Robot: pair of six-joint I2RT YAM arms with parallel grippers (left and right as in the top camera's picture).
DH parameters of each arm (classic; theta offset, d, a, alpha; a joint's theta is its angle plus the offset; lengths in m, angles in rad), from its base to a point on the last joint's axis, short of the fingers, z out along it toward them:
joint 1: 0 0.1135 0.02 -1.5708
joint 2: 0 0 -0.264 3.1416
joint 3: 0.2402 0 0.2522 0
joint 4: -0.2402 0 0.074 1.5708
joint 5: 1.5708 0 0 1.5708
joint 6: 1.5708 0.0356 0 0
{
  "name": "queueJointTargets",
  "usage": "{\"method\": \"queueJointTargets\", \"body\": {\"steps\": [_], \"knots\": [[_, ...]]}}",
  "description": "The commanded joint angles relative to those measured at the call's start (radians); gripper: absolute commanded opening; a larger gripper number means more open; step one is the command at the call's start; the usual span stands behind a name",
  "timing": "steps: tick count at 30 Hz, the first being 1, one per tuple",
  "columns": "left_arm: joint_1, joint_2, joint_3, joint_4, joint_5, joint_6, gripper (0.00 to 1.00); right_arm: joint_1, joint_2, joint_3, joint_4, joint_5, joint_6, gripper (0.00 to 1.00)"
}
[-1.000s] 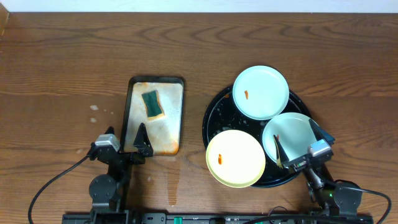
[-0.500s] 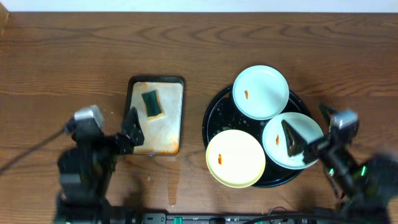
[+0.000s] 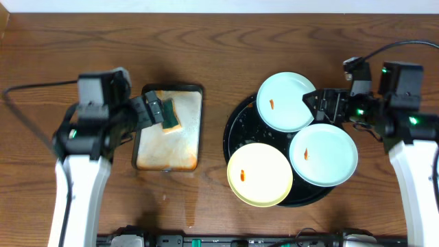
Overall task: Clean dirty plates on tray and stack at the side
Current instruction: 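Lower the left gripper onto the green sponge and grasp it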
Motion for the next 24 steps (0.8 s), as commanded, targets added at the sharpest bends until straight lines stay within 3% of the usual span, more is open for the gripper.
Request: {"method": "queueJointTargets", "body": {"steps": [1,3,9,12,16,17,24], "knots": [[-0.002,0.119,0.014,0.01,0.016,-0.012,0.98,-0.009,0.056,0.019,-0.007,-0.058,0.017,0.99],[-0.013,0.187,0.014,0.032,0.01,-0.011,1.0,-0.007,0.075,0.019,-0.012,-0.056,0.01,0.99],[-0.065,0.385,0.014,0.134,-0.037,-0.011,0.56,0.009,0.085,0.019,-0.028,-0.052,0.003,0.81],[-0.096,0.481,0.014,0.199,-0.047,-0.011,0.56,0.021,0.085,0.019,-0.038,-0.051,0.003,0.79],[-0.119,0.589,0.014,0.264,-0.192,-0.022,0.4,0.024,0.085,0.019,-0.063,-0.051,0.003,0.78],[-0.119,0.613,0.014,0.277,-0.214,-0.042,0.39,0.024,0.085,0.019,-0.071,-0.052,0.003,0.78],[-0.119,0.729,0.014,0.353,-0.206,-0.09,0.25,0.024,0.085,0.018,-0.09,-0.045,0.003,0.78]]}}
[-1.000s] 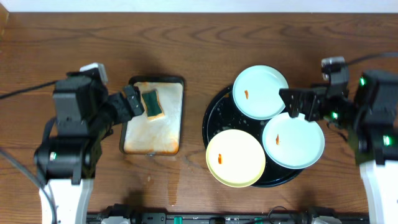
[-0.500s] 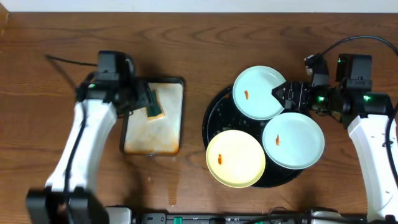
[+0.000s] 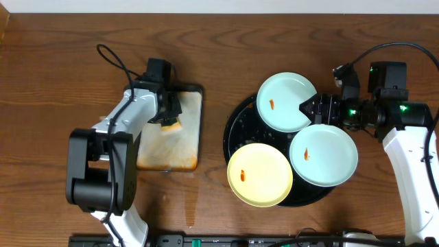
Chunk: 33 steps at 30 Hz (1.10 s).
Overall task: Clean dirty plates on tray and stack at the side
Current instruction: 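Lower the left gripper onto the green sponge and grasp it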
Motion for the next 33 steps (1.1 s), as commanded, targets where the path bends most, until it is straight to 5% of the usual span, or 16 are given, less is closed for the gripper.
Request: {"method": "queueJointTargets", "body": {"steps": [1,6,11,19,25,33], "knots": [[0.001,0.056,0.013,0.01,-0.033,-0.019,0.22,0.014,-0.003,0.018,-0.003,-0.011,-0.002,0.78],[0.001,0.124,0.012,-0.006,0.047,-0.014,0.08,0.014,-0.003,0.018,-0.006,-0.011,-0.002,0.76],[0.008,0.09,0.025,-0.041,0.09,-0.014,0.08,0.014,-0.003,0.018,-0.021,-0.011,-0.003,0.75],[0.013,-0.142,0.057,-0.104,0.089,-0.014,0.45,0.014,-0.003,0.018,-0.021,-0.011,-0.002,0.76],[0.008,-0.181,0.044,-0.221,0.084,-0.015,0.47,0.014,-0.003,0.018,-0.024,-0.011,-0.002,0.76],[0.006,-0.059,-0.051,-0.167,0.031,-0.023,0.41,0.014,-0.003,0.018,-0.024,-0.011,-0.002,0.78]]}}
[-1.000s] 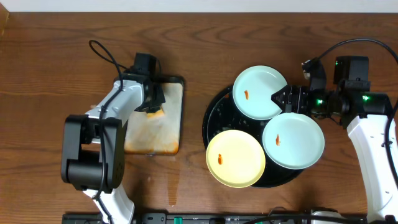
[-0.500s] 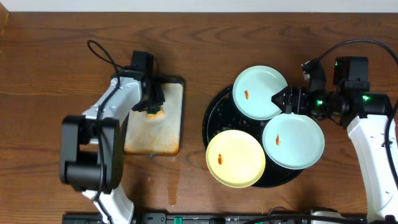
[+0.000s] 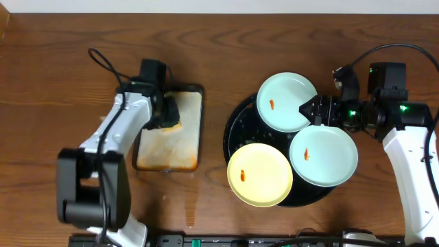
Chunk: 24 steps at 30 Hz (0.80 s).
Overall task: Clean dirty plates on tray and stack at the side
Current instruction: 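Lower the left gripper onto the green sponge and grasp it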
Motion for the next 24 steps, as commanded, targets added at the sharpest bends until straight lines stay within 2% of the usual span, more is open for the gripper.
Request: {"method": "queueJointTargets", "body": {"steps": [1,4,5,8,9,18,19,20,24], "knots": [[-0.002,0.07,-0.031,0.003,-0.022,-0.007,0.4,0.014,-0.003,0.018,-0.003,-0.011,-0.002,0.78],[-0.002,0.131,-0.032,0.032,0.006,-0.007,0.37,0.014,-0.003,0.018,-0.003,-0.011,-0.002,0.79],[-0.004,0.145,-0.031,0.038,0.014,-0.006,0.33,0.014,-0.003,0.018,-0.003,-0.011,-0.002,0.79],[-0.004,0.163,-0.031,0.04,0.062,0.001,0.11,0.014,-0.003,0.018,-0.003,-0.012,-0.002,0.79],[-0.004,0.16,-0.031,0.039,0.061,0.002,0.08,0.014,-0.003,0.018,-0.004,-0.012,-0.002,0.78],[-0.003,0.017,0.058,-0.11,0.061,0.025,0.08,0.014,-0.003,0.018,-0.003,-0.011,-0.002,0.79],[-0.003,0.0,0.058,-0.119,0.061,0.028,0.09,0.014,-0.003,0.018,-0.003,-0.012,-0.002,0.79],[-0.003,-0.019,0.058,-0.132,0.061,0.028,0.14,0.014,-0.003,0.018,-0.003,-0.011,-0.002,0.79],[-0.006,-0.042,0.057,-0.171,0.053,0.028,0.46,0.014,-0.003,0.018,-0.003,-0.011,-0.002,0.79]]}}
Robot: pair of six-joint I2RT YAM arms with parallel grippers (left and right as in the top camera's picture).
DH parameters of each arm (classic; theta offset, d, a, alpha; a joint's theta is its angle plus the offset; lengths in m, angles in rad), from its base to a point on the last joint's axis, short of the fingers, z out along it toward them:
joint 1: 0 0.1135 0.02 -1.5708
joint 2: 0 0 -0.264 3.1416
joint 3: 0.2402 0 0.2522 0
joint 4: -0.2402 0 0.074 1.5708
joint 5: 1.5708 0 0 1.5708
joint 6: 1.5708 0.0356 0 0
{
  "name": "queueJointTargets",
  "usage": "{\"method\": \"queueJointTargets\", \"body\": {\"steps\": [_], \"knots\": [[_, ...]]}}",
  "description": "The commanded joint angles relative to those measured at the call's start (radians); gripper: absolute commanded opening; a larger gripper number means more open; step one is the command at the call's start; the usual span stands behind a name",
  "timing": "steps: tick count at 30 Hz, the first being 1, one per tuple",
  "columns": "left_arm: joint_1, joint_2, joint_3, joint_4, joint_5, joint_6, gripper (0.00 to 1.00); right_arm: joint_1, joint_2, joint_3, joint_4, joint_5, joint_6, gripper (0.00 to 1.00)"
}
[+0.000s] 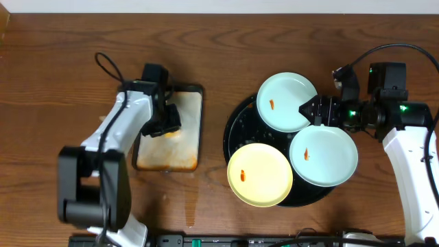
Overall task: Clean dirty plates on tray and stack at the side
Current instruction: 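Lower the left gripper onto the green sponge and grasp it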
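A black round tray (pixel 236 123) holds three plates, each with a small orange smear: a light blue plate (pixel 281 99) at the back, a second light blue plate (pixel 326 158) at the right and a yellow plate (pixel 259 175) in front. My right gripper (pixel 306 110) sits at the back plate's right rim, with a finger over the edge. How its jaws stand is hidden. My left gripper (pixel 167 122) is down on the sponge (pixel 169 133), of which only a yellow edge shows below the fingers.
The sponge lies in a small black-rimmed rectangular dish (pixel 168 154) with a wet, stained bottom, left of the round tray. A wet patch (pixel 193 206) marks the wooden table in front of the dish. Cables trail behind both arms.
My left gripper has shifted slightly toward the table's front over the dish, and the sponge's yellow edge shifted with it. The right gripper and the three plates have not moved.
At first my left arm stood left of the dish, the sponge lay free in it, and my right gripper was just off the back plate. Then the left gripper was down on the sponge and the right gripper at the plate's rim. Both stay there now.
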Motion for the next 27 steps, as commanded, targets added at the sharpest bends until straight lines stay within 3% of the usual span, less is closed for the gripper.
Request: {"method": "queueJointTargets", "body": {"steps": [1,6,12,19,23,25,27], "knots": [[-0.002,-0.018,0.021,-0.018,-0.015,0.008,0.51,0.014,-0.003,0.018,0.0,-0.011,-0.002,0.79],[-0.002,-0.003,-0.006,0.004,-0.08,0.008,0.56,0.014,-0.003,0.018,0.0,-0.011,-0.002,0.79],[-0.016,0.044,-0.043,0.163,-0.078,-0.065,0.55,0.014,-0.003,0.018,0.001,-0.011,-0.002,0.79],[-0.023,0.146,-0.056,0.212,-0.167,-0.123,0.42,0.014,-0.003,0.018,-0.001,-0.012,0.006,0.79],[-0.023,0.182,-0.056,0.216,-0.139,-0.12,0.19,0.014,-0.003,0.018,0.0,-0.012,0.006,0.79],[-0.023,0.176,-0.051,0.215,-0.074,-0.069,0.08,0.014,-0.003,0.018,0.0,-0.011,0.006,0.79],[-0.023,0.158,-0.038,0.208,0.011,0.016,0.08,0.014,-0.003,0.018,0.0,-0.011,0.006,0.79]]}}
